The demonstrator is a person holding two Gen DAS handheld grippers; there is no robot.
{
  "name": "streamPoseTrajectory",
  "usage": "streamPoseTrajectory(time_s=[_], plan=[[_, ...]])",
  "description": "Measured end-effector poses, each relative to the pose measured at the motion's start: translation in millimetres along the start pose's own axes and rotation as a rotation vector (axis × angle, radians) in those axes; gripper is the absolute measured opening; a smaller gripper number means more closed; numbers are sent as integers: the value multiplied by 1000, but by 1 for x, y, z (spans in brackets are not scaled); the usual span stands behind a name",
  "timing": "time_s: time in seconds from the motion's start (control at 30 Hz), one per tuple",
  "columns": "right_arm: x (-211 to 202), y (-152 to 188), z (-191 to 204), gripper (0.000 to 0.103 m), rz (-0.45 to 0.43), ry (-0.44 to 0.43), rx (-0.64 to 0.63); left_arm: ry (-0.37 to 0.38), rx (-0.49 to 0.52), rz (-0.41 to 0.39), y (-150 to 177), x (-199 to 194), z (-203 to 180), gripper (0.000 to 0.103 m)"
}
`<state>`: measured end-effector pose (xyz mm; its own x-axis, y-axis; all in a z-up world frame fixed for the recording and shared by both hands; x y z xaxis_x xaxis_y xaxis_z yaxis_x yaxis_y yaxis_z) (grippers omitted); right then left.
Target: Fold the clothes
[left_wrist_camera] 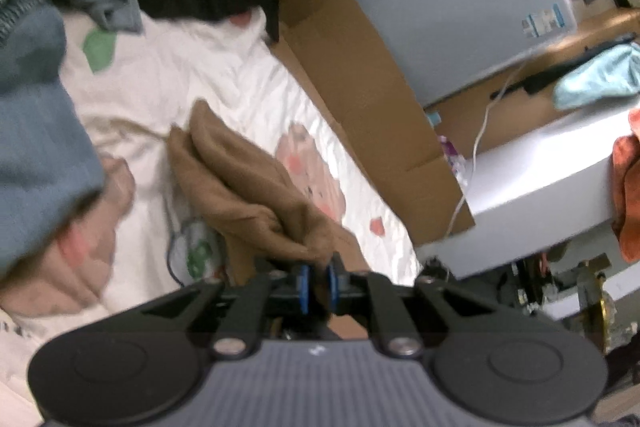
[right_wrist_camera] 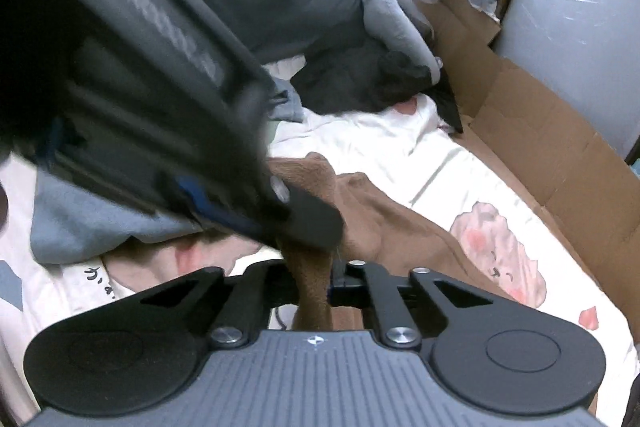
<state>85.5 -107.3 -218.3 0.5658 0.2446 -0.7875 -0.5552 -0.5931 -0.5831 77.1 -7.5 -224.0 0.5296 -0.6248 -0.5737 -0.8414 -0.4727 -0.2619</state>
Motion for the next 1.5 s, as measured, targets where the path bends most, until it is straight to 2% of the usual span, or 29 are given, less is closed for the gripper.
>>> streamPoseTrajectory(time_s=[0.07, 0.13, 0.17, 0.23, 0.37, 0.6, 0.8, 0.9, 1.17, 1.27, 1.5], plan=[[0, -1, -3, 6, 3, -9, 15, 28, -42, -11, -6, -5, 8, 20], [0, -2, -6, 5, 0, -13, 25, 16, -72, -41, -11, -9, 17, 37], [-1, -2, -7, 5, 1, -15, 30, -15, -76, -57, -14, -10, 22, 48], [0, -1, -10, 5, 7, -21, 42, -60, -83, -75, -21, -11, 31, 51], [0, 1, -15, 5, 9, -31, 64, -49, -140, -51, -32, 0, 53, 62], [-2, 2, -23, 5, 6, -50, 102, -49, -232, -10, -47, 43, 87, 64], [-2, 2, -26, 5, 6, -58, 115, 7, -298, 46, -62, 85, 105, 66], [-4, 1, -28, 5, 2, -60, 124, 8, -334, 66, -71, 99, 116, 66], [-5, 3, -32, 5, -1, -66, 138, -10, -293, 25, -95, 104, 117, 70], [-5, 3, -29, 5, -1, -74, 130, -36, -244, 67, -98, 112, 115, 76], [-4, 2, -29, 5, 1, -82, 124, -106, -225, 168, -96, 132, 128, 78]])
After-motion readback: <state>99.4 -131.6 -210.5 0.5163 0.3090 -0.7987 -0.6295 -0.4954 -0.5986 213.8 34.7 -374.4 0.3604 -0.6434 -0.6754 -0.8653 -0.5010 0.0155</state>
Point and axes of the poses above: each gripper's, at about its wrist camera, not at the fingertips, and x roughly the way its jaws point, z to its left, y to its underside, the point moved 5 cm from there along x, roughly the way its jaws point, and after that the axes turned 10 degrees about z, right-handed, at the moved point
